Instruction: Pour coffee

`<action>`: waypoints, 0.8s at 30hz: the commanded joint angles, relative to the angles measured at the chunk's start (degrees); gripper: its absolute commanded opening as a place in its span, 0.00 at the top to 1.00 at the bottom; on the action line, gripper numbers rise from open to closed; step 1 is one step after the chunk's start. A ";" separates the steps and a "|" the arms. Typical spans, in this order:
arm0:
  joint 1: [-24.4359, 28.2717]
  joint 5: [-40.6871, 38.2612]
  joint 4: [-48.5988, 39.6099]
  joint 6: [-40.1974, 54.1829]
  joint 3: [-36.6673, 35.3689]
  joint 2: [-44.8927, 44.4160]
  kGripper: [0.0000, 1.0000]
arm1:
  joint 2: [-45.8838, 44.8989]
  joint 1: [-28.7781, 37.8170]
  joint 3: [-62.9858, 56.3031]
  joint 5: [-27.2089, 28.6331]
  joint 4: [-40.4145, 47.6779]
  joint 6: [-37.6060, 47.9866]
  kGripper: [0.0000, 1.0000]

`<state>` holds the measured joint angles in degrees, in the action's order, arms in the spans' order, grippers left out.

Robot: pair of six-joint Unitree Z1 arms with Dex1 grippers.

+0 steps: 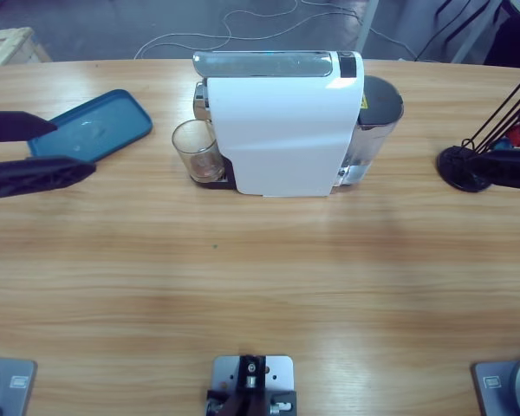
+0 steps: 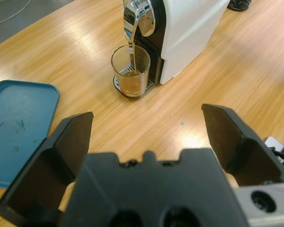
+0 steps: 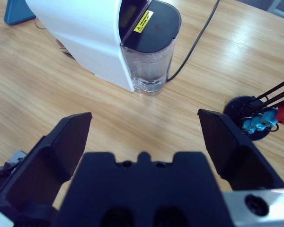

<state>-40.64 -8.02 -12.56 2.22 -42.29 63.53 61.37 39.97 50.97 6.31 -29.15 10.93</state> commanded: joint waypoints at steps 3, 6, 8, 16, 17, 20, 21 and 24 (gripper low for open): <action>-0.43 -0.24 -0.62 0.24 2.04 -1.66 0.00 | -2.20 0.48 -1.57 0.81 -2.05 -0.47 0.00; -0.41 -0.24 -0.62 0.31 2.20 -1.55 0.00 | -2.44 0.46 -1.50 0.67 -2.76 -0.47 0.00; -0.41 -0.22 -0.62 0.47 2.20 -1.48 0.00 | -2.43 0.55 -1.48 0.46 -3.02 -0.47 0.00; -0.43 -0.27 -0.62 0.42 2.30 -1.66 0.00 | -2.48 0.55 -1.40 0.55 -3.28 -0.47 0.00; -0.41 -0.24 -0.62 0.42 2.30 -1.67 0.00 | -2.48 0.55 -1.41 0.55 -3.28 -0.47 0.00; -0.43 -0.06 -0.50 1.03 2.32 -1.73 0.00 | -2.62 0.55 -1.73 0.46 -3.34 -0.47 0.00; -0.43 -0.06 -0.18 1.28 2.46 -1.52 0.00 | -2.80 0.55 -1.85 0.46 -3.37 -0.47 0.00; -0.43 0.27 0.41 2.48 2.80 -0.67 0.00 | -3.11 0.55 -1.85 0.46 -3.37 -0.47 0.00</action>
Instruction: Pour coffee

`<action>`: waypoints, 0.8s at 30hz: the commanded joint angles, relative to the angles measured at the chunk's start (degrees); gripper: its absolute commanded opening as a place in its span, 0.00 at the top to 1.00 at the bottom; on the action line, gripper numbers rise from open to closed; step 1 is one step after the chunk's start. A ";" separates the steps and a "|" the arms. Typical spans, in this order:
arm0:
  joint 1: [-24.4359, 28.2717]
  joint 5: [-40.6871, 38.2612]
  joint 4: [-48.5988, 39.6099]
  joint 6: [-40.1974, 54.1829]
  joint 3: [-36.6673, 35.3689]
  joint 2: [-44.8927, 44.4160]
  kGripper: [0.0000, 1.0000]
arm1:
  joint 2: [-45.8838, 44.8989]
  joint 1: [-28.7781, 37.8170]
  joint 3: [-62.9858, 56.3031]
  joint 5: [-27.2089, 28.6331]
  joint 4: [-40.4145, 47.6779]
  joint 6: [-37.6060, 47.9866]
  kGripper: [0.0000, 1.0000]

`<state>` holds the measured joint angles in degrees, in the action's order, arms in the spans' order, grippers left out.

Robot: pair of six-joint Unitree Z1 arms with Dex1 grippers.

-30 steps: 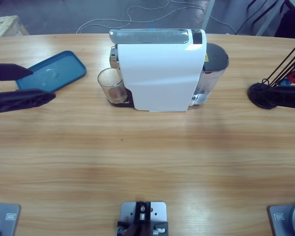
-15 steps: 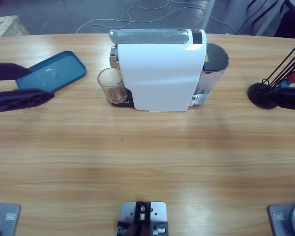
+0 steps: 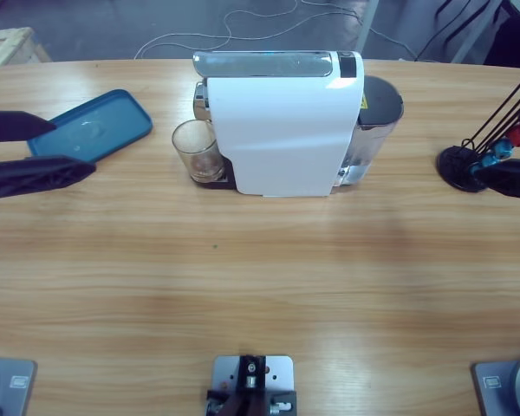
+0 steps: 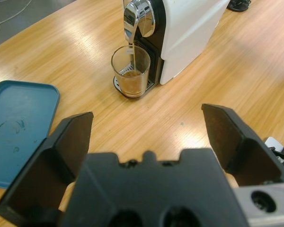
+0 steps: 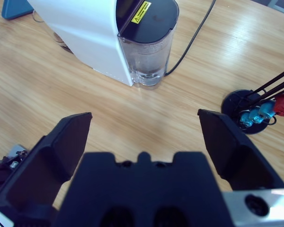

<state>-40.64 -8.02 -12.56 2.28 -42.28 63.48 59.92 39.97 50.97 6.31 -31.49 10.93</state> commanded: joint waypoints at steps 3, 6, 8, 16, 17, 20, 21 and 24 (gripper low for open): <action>-0.41 0.69 0.68 2.74 3.15 -0.09 0.00 | -0.79 0.55 -1.76 0.55 -0.90 -0.47 0.00; -0.41 -0.08 3.17 4.57 4.80 -0.16 0.00 | 0.10 0.55 -1.75 0.37 -0.67 -0.47 0.00; -0.43 -1.10 4.84 7.23 5.72 0.01 0.00 | 0.25 0.55 -1.84 0.28 -0.67 -0.40 0.00; 7.13 -11.52 12.65 17.09 5.68 9.26 0.00 | 4.20 0.55 -1.22 -1.04 -0.50 -0.39 0.00; 9.52 -14.46 14.02 18.69 5.37 11.63 0.00 | 4.55 0.55 -1.22 -1.19 -0.52 -0.39 0.00; 15.31 -22.40 17.43 23.08 3.78 18.51 0.00 | 5.57 0.55 -1.22 -1.83 -0.90 -0.39 0.00; 16.41 -24.67 18.45 24.08 2.99 20.61 0.00 | 5.84 0.55 -1.22 -1.83 -0.94 -0.39 0.00; 16.91 -26.08 21.96 28.83 1.18 26.31 0.00 | 6.70 0.55 -1.17 -1.83 -0.94 -0.39 0.00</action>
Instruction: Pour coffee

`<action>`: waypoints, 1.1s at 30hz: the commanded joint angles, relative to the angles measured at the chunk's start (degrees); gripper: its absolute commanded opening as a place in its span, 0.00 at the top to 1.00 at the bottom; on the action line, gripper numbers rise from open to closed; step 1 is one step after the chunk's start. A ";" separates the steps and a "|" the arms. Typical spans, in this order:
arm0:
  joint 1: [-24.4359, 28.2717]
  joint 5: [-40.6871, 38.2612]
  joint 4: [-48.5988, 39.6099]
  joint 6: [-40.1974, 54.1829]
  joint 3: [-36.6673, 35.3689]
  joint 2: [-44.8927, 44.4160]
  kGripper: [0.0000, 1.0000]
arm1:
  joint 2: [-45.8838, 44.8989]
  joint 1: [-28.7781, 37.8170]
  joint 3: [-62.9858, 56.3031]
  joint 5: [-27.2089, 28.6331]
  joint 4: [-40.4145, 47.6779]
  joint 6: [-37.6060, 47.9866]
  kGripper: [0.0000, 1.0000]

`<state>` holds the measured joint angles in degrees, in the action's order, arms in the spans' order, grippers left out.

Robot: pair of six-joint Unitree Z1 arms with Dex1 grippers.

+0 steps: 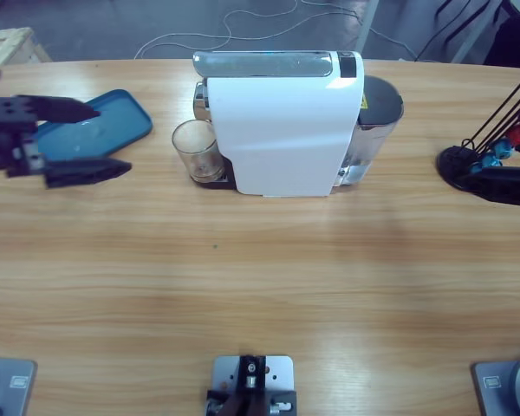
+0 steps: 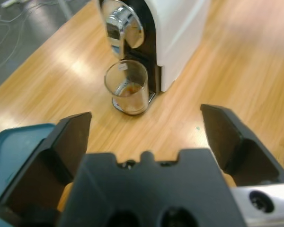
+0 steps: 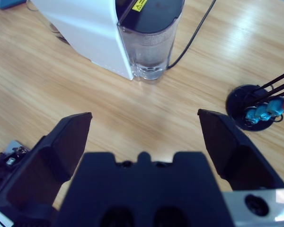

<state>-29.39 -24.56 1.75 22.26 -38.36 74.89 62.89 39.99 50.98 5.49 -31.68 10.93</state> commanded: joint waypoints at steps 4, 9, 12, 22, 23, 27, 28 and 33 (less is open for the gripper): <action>5.57 -9.95 12.68 11.93 -3.39 19.94 0.00 | 4.98 0.53 -0.69 -1.24 -0.68 -0.39 0.00; 4.34 -12.04 18.01 11.93 -3.64 24.86 0.00 | 7.07 0.53 -0.28 -1.87 0.24 -0.39 0.00; 3.29 -12.86 19.52 11.55 -4.34 26.74 0.00 | 7.71 0.53 -0.65 -2.40 0.90 -0.39 0.00; 2.57 -12.04 20.40 11.19 -5.34 30.21 0.00 | 8.39 0.46 -3.52 -3.93 4.26 0.05 0.00; 2.36 -12.09 20.40 11.14 -5.45 30.50 0.00 | 8.39 0.47 -3.80 -4.28 4.47 0.05 0.00; 1.09 -11.83 20.40 11.05 -5.48 32.39 0.00 | 8.22 0.47 -4.18 -4.35 4.70 0.05 0.00; 0.90 -11.83 20.40 11.05 -5.50 32.70 0.00 | 8.13 0.49 -4.24 -4.33 4.70 0.05 0.00; 0.74 -9.70 20.64 10.97 -5.89 33.99 0.00 | 7.95 0.49 -4.48 -4.59 4.65 0.05 0.00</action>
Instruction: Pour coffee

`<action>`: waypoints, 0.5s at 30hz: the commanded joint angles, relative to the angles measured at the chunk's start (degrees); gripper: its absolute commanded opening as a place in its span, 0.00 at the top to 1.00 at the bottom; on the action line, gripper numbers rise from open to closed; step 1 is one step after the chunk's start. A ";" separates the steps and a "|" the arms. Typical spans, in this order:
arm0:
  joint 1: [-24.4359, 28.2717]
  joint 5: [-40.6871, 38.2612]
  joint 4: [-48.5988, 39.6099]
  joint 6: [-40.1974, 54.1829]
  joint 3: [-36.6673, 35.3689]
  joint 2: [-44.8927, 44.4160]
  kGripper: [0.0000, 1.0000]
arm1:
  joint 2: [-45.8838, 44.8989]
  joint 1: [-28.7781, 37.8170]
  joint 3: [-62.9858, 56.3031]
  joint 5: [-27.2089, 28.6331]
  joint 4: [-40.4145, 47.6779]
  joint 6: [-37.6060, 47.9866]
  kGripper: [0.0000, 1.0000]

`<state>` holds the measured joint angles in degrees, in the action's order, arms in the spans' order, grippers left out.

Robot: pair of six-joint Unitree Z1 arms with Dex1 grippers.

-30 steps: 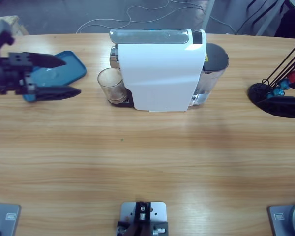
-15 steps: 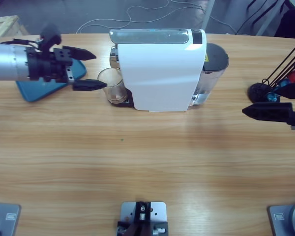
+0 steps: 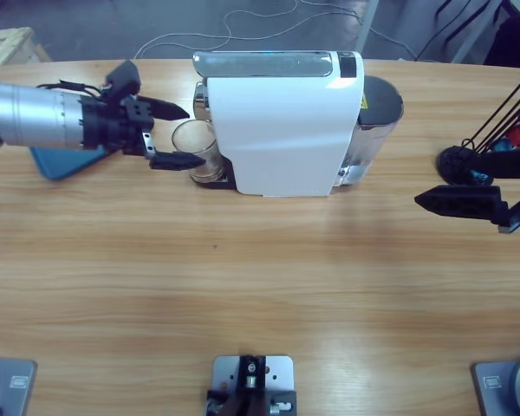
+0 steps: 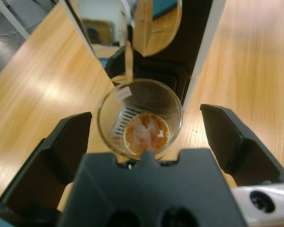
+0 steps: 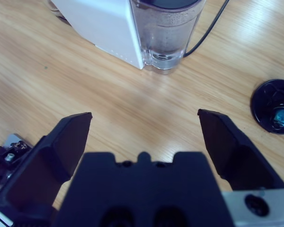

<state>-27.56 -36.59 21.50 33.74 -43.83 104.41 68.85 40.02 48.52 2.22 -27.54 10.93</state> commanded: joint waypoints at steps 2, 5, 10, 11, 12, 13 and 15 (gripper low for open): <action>-1.09 3.28 1.23 -0.62 -0.77 4.95 0.00 | 2.01 0.46 -1.92 -1.43 0.52 0.05 0.00; -1.45 5.42 1.17 -0.99 -0.98 5.47 0.00 | 2.22 0.44 -1.82 -1.64 0.56 0.05 0.00; -1.53 5.49 1.17 -1.09 -1.08 6.05 0.09 | 2.29 0.44 -1.85 -1.78 0.56 0.05 0.00; -1.53 5.18 1.17 -1.13 -1.21 6.07 0.12 | 2.43 0.46 -1.85 -1.78 0.56 0.05 0.00; -1.53 4.98 1.23 -1.13 -1.33 6.07 0.12 | 2.45 0.44 -1.92 -1.78 0.56 0.05 0.00; -1.53 4.81 1.26 -1.13 -1.47 6.07 0.11 | 2.52 0.43 -1.94 -1.78 0.65 0.05 0.00; -1.53 4.56 1.35 -1.13 -1.66 6.09 0.10 | 2.46 0.44 -1.99 -1.78 0.65 0.05 0.00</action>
<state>-28.57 -31.59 21.85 33.37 -44.16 107.47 68.85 40.02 48.50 1.21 -27.53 10.93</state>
